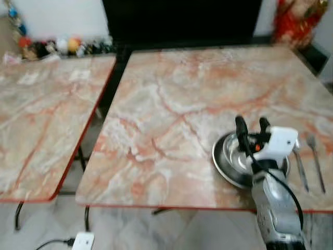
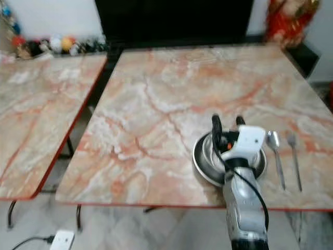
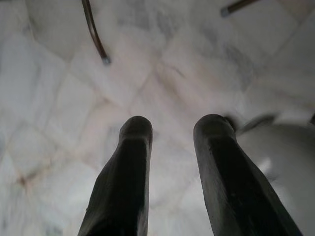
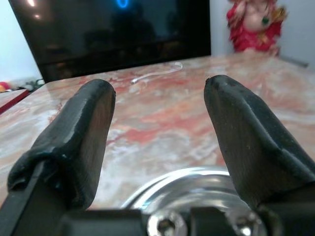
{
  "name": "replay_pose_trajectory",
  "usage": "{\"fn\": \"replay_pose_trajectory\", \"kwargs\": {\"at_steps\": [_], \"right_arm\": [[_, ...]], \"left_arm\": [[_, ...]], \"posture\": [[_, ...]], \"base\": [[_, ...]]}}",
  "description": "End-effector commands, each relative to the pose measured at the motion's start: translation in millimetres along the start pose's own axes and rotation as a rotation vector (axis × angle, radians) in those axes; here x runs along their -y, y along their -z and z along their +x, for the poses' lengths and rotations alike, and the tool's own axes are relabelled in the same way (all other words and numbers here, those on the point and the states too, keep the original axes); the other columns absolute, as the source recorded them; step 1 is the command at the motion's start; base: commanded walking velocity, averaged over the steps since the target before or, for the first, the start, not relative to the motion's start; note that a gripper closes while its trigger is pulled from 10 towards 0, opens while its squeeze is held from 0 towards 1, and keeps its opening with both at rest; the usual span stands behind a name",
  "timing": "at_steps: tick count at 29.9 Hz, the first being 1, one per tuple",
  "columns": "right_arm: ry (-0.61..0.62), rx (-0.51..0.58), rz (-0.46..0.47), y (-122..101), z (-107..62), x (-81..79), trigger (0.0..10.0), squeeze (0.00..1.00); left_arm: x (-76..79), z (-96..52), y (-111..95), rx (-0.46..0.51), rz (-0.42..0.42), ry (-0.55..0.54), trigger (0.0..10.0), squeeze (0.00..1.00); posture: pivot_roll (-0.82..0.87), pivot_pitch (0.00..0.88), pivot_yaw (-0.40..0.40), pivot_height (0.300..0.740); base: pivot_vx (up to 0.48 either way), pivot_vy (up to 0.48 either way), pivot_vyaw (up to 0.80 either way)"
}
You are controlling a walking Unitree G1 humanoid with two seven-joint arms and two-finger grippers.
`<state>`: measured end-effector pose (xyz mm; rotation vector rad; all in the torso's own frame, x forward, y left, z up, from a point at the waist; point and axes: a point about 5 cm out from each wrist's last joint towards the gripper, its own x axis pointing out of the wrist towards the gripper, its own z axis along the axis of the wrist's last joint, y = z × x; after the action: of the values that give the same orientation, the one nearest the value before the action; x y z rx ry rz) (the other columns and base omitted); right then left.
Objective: Setting the table
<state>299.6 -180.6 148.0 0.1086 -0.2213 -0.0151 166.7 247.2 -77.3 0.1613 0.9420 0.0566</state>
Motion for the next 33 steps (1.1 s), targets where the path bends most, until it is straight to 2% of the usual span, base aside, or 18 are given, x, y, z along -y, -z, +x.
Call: {"fn": "replay_pose_trajectory", "kwargs": {"at_steps": [1, 6, 11, 19, 24, 33], "right_arm": [[-0.05, 0.018, -0.001, -2, 2.8, -16.0, 10.0, 0.0], [-0.071, 0.023, -0.009, -3, 2.0, -20.3, 10.0, 0.0], [-0.075, 0.025, -0.013, -2, -1.7, -20.8, 10.0, 0.0], [-0.088, 0.023, -0.014, 0, -1.9, -25.5, 10.0, 0.0], [-0.076, 0.014, 0.003, 2, -0.9, -25.7, 10.0, 0.0], [-0.049, 0.011, 0.02, 2, 2.9, -25.6, 10.0, 0.0]], "left_arm": [[-3.8, -3.0, 12, -0.04, -0.003, -0.015, 10.0, 0.0], [7.9, -2.6, 16, -0.049, -0.002, -0.001, 10.0, 0.0], [10.9, -2.9, 18, -0.052, -0.003, 0.003, 10.0, 0.0], [-4.8, -6.6, 23, -0.053, -0.009, -0.012, 10.0, 0.0], [-4.6, -7.0, 24, -0.052, -0.009, -0.011, 10.0, 0.0], [12.2, -5.0, 24, -0.051, -0.006, 0.009, 10.0, 0.0]], "posture": [[-0.1, 0.0, 0.053, 0.74], [-0.1, 0.0, 0.047, 0.74], [-0.1, 0.0, 0.043, 0.74], [-0.1, 0.0, 0.042, 0.74], [-0.1, 0.0, 0.046, 0.74], [-0.1, 0.0, 0.046, 0.74]], "base": [[0.0, 0.48, 0.0], [0.0, 0.48, 0.0], [0.0, 0.48, 0.33], [0.0, 0.48, 0.8], [0.0, 0.48, 0.0], [0.0, 0.48, 0.0]]}}
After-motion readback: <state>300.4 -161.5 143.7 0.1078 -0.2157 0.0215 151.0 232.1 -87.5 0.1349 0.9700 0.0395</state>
